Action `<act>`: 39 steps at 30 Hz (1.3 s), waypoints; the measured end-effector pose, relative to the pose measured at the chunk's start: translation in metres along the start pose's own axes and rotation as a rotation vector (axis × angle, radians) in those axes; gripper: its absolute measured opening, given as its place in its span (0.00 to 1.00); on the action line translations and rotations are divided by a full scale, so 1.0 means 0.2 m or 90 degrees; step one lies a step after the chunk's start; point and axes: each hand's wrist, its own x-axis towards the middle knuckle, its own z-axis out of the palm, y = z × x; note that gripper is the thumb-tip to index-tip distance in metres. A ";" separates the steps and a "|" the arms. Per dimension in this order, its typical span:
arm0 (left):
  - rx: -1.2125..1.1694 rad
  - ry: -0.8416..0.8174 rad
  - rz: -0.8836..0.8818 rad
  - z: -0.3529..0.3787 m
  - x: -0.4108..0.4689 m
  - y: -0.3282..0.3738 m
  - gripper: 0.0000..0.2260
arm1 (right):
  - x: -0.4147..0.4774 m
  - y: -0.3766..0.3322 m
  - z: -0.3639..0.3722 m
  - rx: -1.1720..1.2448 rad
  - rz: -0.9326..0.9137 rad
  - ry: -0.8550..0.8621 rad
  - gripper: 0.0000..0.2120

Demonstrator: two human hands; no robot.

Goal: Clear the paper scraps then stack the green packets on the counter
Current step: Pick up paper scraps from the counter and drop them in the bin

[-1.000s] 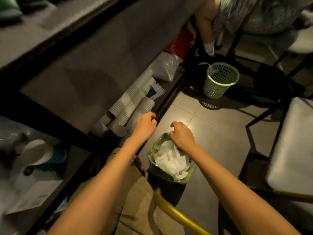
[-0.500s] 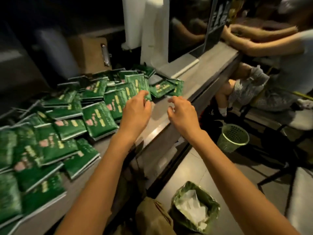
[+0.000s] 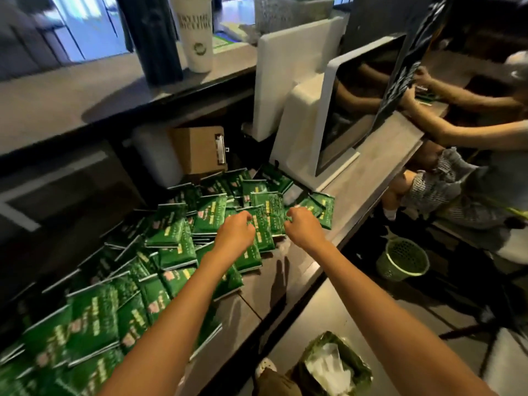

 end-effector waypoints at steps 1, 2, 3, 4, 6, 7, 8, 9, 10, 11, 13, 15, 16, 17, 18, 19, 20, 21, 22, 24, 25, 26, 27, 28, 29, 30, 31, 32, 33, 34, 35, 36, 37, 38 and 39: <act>-0.001 -0.003 -0.007 0.01 0.05 0.00 0.15 | 0.05 0.02 0.01 -0.001 0.009 -0.002 0.09; -0.003 -0.006 -0.015 0.02 0.09 0.00 0.15 | 0.09 0.04 0.03 -0.002 0.020 -0.004 0.10; -0.004 -0.008 -0.022 0.03 0.14 0.00 0.15 | 0.13 0.06 0.04 0.000 0.032 -0.006 0.11; -0.002 -0.012 -0.029 0.04 0.18 0.01 0.15 | 0.17 0.08 0.05 0.002 0.043 -0.008 0.11; 0.001 -0.015 -0.045 0.07 0.28 0.01 0.15 | 0.27 0.11 0.08 -0.005 0.055 -0.014 0.12; -0.004 -0.010 -0.052 0.08 0.32 0.02 0.16 | 0.33 0.13 0.09 -0.010 0.062 -0.015 0.13; -0.010 -0.006 -0.062 0.10 0.37 0.01 0.16 | 0.38 0.15 0.10 -0.015 0.070 -0.020 0.14; -0.013 -0.001 -0.070 0.12 0.40 -0.01 0.16 | 0.41 0.16 0.11 -0.022 0.071 -0.026 0.15; -0.014 0.005 -0.073 0.13 0.41 -0.01 0.17 | 0.42 0.17 0.11 -0.034 0.064 -0.024 0.16; -0.015 0.011 -0.091 0.14 0.46 -0.03 0.17 | 0.48 0.18 0.14 -0.050 0.053 -0.033 0.16; -0.009 0.017 -0.110 0.16 0.49 -0.06 0.18 | 0.54 0.20 0.17 -0.085 0.039 -0.026 0.17; 0.002 0.012 -0.115 0.18 0.51 -0.09 0.18 | 0.58 0.21 0.19 -0.096 0.054 -0.021 0.19; 0.003 0.008 -0.126 0.19 0.53 -0.10 0.18 | 0.61 0.21 0.20 -0.105 0.066 -0.027 0.20; 0.006 0.006 -0.134 0.20 0.53 -0.11 0.18 | 0.63 0.21 0.21 -0.119 0.077 -0.034 0.20; 0.005 0.003 -0.142 0.20 0.55 -0.11 0.18 | 0.64 0.21 0.22 -0.130 0.089 -0.042 0.21; -0.001 0.005 -0.145 0.20 0.56 -0.12 0.18 | 0.66 0.21 0.22 -0.138 0.100 -0.049 0.21; -0.008 0.008 -0.150 0.20 0.58 -0.12 0.18 | 0.68 0.21 0.22 -0.145 0.109 -0.052 0.20; -0.010 0.012 -0.153 0.20 0.60 -0.11 0.17 | 0.69 0.21 0.22 -0.150 0.113 -0.050 0.19; -0.005 0.012 -0.153 0.19 0.61 -0.11 0.17 | 0.71 0.22 0.22 -0.153 0.114 -0.043 0.18; 0.007 0.014 -0.147 0.19 0.64 -0.10 0.17 | 0.73 0.23 0.21 -0.138 0.116 -0.011 0.14; 0.007 0.014 -0.144 0.19 0.66 -0.09 0.17 | 0.74 0.23 0.20 -0.114 0.117 0.015 0.13; 0.005 0.014 -0.142 0.19 0.66 -0.08 0.16 | 0.74 0.24 0.20 -0.079 0.116 0.045 0.12; 0.004 0.014 -0.141 0.19 0.67 -0.08 0.17 | 0.74 0.24 0.19 -0.044 0.117 0.072 0.12; 0.002 0.016 -0.140 0.19 0.67 -0.07 0.17 | 0.74 0.24 0.18 -0.015 0.118 0.092 0.12; 0.001 0.017 -0.137 0.19 0.67 -0.06 0.17 | 0.73 0.23 0.17 0.011 0.117 0.111 0.11; -0.003 0.018 -0.133 0.18 0.66 -0.05 0.17 | 0.73 0.23 0.17 0.039 0.113 0.130 0.11; -0.009 0.018 -0.130 0.18 0.66 -0.05 0.17 | 0.71 0.22 0.17 0.073 0.109 0.147 0.11; -0.016 0.019 -0.128 0.17 0.66 -0.04 0.16 | 0.69 0.20 0.17 0.108 0.106 0.161 0.11; -0.023 0.021 -0.126 0.17 0.66 -0.03 0.16 | 0.67 0.19 0.17 0.138 0.108 0.174 0.11; -0.032 0.022 -0.125 0.16 0.65 -0.03 0.15 | 0.65 0.17 0.16 0.163 0.109 0.192 0.11; -0.041 0.026 -0.120 0.14 0.65 -0.02 0.16 | 0.62 0.16 0.16 0.184 0.107 0.213 0.10; -0.051 0.029 -0.113 0.13 0.65 -0.02 0.16 | 0.59 0.14 0.15 0.198 0.096 0.239 0.09; -0.063 0.031 -0.103 0.11 0.64 -0.01 0.17 | 0.57 0.11 0.14 0.207 0.086 0.264 0.08; -0.077 0.034 -0.092 0.09 0.64 0.00 0.18 | 0.55 0.09 0.13 0.216 0.075 0.286 0.08; -0.093 0.033 -0.086 0.08 0.64 0.00 0.18 | 0.53 0.07 0.12 0.230 0.063 0.300 0.07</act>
